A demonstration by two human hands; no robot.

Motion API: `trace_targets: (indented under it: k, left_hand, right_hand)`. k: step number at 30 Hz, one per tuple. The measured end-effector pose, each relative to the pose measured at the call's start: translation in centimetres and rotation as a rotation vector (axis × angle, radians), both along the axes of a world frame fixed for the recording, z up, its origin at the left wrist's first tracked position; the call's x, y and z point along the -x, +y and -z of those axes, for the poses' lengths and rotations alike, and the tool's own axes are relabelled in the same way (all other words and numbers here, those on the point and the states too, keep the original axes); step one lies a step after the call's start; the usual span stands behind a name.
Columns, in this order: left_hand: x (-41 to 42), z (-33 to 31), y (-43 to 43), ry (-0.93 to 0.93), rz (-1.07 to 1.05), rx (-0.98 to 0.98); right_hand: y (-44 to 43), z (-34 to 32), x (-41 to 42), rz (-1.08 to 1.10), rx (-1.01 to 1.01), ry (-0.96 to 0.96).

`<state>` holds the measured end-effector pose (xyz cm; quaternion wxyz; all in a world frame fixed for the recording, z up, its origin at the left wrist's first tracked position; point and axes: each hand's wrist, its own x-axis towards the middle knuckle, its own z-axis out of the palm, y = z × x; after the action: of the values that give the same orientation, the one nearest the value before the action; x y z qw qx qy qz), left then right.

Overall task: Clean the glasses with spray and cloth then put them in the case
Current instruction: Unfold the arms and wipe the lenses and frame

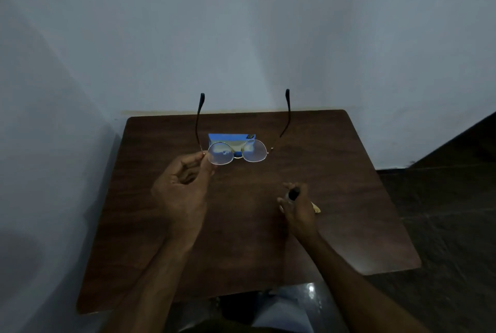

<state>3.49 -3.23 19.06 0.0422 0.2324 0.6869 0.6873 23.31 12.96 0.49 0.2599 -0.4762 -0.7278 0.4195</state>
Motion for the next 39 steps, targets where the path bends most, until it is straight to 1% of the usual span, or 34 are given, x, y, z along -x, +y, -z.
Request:
trace_targets:
  k: [6,9,12,14,16,18,20,22,24,26,29,31,32,34,35,39]
  left_hand:
    - [-0.5,0.3,0.3,-0.030,0.010,-0.002]
    - [-0.8,0.4,0.5,-0.029,0.029,0.003]
    - [-0.8,0.4,0.7,0.011,0.028,0.012]
    - [-0.8,0.3,0.8,0.016,0.022,0.011]
    - [-0.8,0.2,0.9,0.017,0.022,0.000]
    - [-0.9,0.2,0.9,0.017,0.029,0.002]
    - [-1.0,0.4,1.0,0.010,0.040,0.012]
    - [-1.1,0.4,1.1,0.006,0.046,0.023]
    - [-1.2,0.5,1.1,0.006,0.051,0.028]
    - [-1.1,0.6,1.1,-0.003,0.053,0.025]
    - [-0.9,0.7,1.0,-0.025,0.041,0.017]
    - [-0.9,0.6,1.0,-0.032,0.039,0.015]
    - [-0.9,0.5,1.0,-0.031,0.037,0.013]
    - [-0.6,0.3,0.9,-0.026,0.028,0.008]
    - [-0.5,0.3,0.9,-0.028,0.023,0.001]
    - [0.0,0.6,1.0,-0.070,0.016,-0.017]
  right_hand:
    - [-0.3,-0.5,-0.1,0.001,0.082,-0.090]
    - [-0.3,0.0,-1.1,-0.072,0.060,-0.130]
    - [-0.6,0.1,-2.7,-0.131,0.011,-0.182]
    - [-0.7,-0.1,-4.0,-0.058,0.014,-0.211]
    - [-0.5,-0.4,-5.1,0.070,0.042,-0.281]
    - [0.1,-0.2,-6.0,0.112,-0.028,-0.394]
    - [0.7,0.3,-6.5,0.019,-0.116,-0.495]
    - [1.3,1.1,-6.7,-0.064,-0.149,-0.587]
    - [1.8,1.7,-6.6,-0.085,-0.180,-0.626]
    - [2.4,1.7,-6.4,-0.057,-0.179,-0.642]
    - [3.6,1.7,-6.3,0.028,-0.064,-0.616]
    - [3.8,0.7,-6.6,0.146,-0.001,-0.512]
    - [3.4,-0.3,-6.6,0.211,-0.009,-0.431]
    - [1.8,-3.7,-6.3,0.288,-0.112,-0.262]
    - [0.5,-6.1,-5.8,0.300,-0.158,-0.178]
    - [-4.8,-15.3,-3.2,0.252,-0.189,0.101]
